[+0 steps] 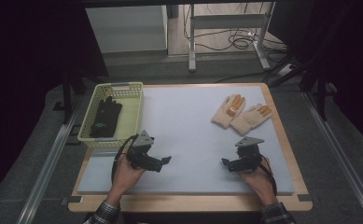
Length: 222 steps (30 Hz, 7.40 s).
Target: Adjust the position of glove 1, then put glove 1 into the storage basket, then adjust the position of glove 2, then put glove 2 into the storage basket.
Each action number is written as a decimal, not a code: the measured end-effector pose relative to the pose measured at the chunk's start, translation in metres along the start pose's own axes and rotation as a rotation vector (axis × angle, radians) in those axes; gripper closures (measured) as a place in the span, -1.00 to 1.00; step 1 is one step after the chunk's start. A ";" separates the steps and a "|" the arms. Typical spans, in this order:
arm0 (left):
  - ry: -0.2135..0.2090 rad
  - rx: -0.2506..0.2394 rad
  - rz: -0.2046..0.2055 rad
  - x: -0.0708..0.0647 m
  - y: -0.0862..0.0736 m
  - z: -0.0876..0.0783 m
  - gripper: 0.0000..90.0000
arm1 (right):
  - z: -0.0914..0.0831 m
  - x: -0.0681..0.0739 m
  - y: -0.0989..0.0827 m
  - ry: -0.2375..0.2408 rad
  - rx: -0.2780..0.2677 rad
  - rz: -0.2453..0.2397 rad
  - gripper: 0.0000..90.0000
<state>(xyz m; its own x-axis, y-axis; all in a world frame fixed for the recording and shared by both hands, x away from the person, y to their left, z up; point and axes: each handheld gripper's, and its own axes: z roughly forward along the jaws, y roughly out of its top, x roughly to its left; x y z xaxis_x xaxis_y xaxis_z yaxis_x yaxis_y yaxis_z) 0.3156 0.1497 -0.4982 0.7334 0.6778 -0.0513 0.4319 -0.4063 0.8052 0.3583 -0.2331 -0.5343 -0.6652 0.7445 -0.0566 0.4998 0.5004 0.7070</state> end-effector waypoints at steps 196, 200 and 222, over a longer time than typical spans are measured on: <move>0.084 0.167 -0.059 0.011 -0.046 0.026 -1.00 | 0.041 -0.060 0.081 -0.033 -0.120 0.074 0.27; 0.084 0.167 -0.060 0.011 -0.046 0.026 -1.00 | 0.044 -0.073 0.086 -0.067 -0.120 0.094 0.21; 0.082 0.169 -0.058 0.012 -0.046 0.025 -1.00 | 0.093 -0.116 0.099 -0.206 -0.062 0.169 -0.17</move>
<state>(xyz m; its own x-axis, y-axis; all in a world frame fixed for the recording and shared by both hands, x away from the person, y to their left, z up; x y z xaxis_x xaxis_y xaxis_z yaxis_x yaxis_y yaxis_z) 0.3176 0.1607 -0.5510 0.6622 0.7482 -0.0407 0.5595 -0.4575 0.6911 0.5364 -0.2291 -0.5234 -0.4456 0.8923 -0.0721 0.5549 0.3385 0.7599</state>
